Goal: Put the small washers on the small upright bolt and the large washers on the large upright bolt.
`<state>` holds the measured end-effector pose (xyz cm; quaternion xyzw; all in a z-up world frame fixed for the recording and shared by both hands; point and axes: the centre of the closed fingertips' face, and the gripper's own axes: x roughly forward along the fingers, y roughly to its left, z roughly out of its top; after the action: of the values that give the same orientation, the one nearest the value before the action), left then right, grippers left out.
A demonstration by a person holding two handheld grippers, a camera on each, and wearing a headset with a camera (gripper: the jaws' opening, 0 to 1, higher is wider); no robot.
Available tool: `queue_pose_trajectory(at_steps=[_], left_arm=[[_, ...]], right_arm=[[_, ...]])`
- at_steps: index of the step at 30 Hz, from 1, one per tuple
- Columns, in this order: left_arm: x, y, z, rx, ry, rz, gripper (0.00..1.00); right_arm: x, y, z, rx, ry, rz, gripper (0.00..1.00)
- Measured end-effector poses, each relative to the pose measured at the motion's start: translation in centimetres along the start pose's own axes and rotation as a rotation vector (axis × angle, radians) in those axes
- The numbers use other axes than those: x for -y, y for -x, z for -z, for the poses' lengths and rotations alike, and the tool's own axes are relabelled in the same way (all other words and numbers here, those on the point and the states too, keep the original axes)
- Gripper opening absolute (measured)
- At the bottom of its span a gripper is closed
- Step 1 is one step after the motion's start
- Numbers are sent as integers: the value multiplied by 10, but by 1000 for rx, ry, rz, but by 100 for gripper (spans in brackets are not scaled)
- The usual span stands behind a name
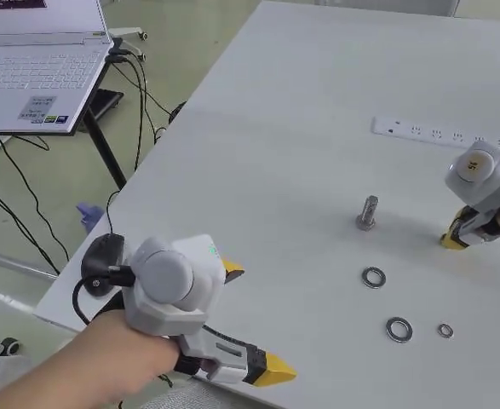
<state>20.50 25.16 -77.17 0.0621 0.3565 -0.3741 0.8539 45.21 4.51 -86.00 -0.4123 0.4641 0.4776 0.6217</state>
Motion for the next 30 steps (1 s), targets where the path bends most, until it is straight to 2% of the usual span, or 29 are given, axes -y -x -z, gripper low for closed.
queue_pose_trajectory(at_steps=[8,17,22,25,30], left_arm=[[0,3,-2,9,-3,-6,89],[3,5,-8,20,-22,-3,89],[1,10,-13,39,-23,-9,90],[0,12,-14,36,-30,-17,89],[3,14,-16,43,-38,-19,89]], right_arm=[[0,8,-3,18,-7,-1,26],[-2,33,-6,37,-6,16,28],[-8,48,-12,57,-3,14,29],[-14,54,-14,68,2,13,30],[-24,62,-16,73,21,16,30]])
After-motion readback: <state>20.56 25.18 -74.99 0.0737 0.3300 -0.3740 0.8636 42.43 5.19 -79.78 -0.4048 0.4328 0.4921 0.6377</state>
